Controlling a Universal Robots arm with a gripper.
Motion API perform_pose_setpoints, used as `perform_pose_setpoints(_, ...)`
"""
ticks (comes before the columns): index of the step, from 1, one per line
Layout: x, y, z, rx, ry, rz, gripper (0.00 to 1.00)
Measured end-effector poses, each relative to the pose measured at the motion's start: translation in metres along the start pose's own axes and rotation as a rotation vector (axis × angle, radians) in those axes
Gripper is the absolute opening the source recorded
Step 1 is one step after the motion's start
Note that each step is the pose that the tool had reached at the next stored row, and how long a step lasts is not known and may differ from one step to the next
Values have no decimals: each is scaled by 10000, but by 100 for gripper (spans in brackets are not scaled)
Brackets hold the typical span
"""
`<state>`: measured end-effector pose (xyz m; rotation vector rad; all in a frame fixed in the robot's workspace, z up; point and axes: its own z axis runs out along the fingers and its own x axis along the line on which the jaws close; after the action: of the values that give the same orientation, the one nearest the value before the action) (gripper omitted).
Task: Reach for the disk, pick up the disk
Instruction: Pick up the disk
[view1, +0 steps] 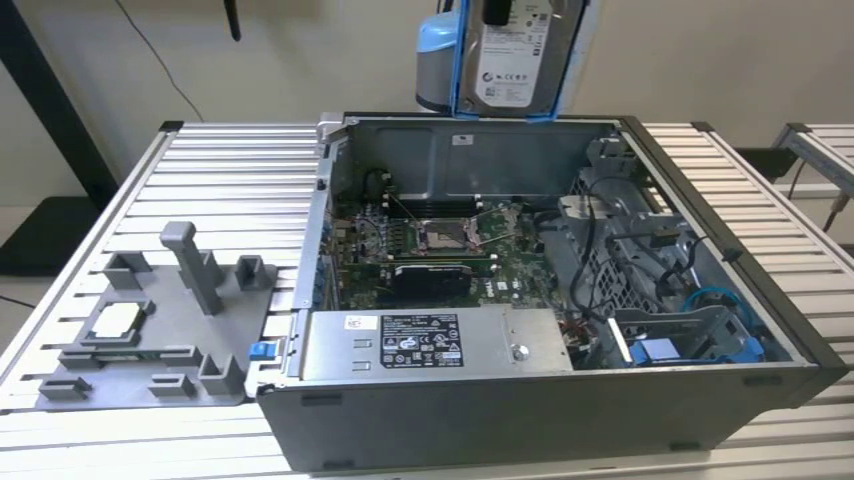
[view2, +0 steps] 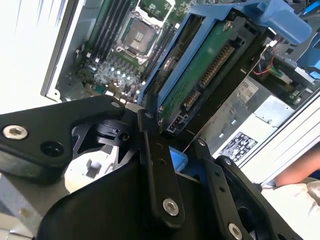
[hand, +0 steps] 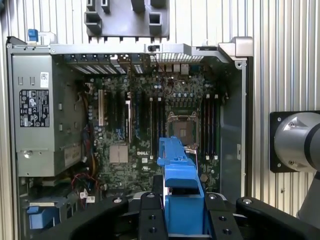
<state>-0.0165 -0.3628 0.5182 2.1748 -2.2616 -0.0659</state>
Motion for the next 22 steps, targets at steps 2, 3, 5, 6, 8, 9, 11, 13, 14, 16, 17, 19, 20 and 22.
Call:
perform_pose_setpoints(2, -1, -36, 2, 0, 1, 1, 0)
perform_pose_setpoints(3, -2, -56, 3, 0, 0, 0, 0)
perform_pose_setpoints(5, -4, -101, 5, 0, 0, 0, 0)
perform_pose_setpoints(6, -5, -123, 5, 0, 0, 1, 0)
perform_pose_setpoints(8, -6, -166, 7, 0, 0, 0, 0)
perform_pose_setpoints(9, -7, -186, 7, 0, 1, 0, 0)
perform_pose_setpoints(11, -9, -224, 8, -1, 1, 0, 0)
perform_pose_setpoints(13, -10, -256, 10, 0, 1, 0, 0)
perform_pose_setpoints(14, -10, -271, 11, 0, 1, 0, 0)
perform_pose_setpoints(16, -11, -299, 14, 0, 0, 1, 0)
perform_pose_setpoints(17, -12, -313, 15, 0, 0, 1, 0)
perform_pose_setpoints(19, -13, -339, 17, 0, 1, 1, 0)
perform_pose_setpoints(20, -13, -352, 19, 0, 1, 1, 0)
perform_pose_setpoints(22, -14, -376, 21, 0, 1, 0, 0)
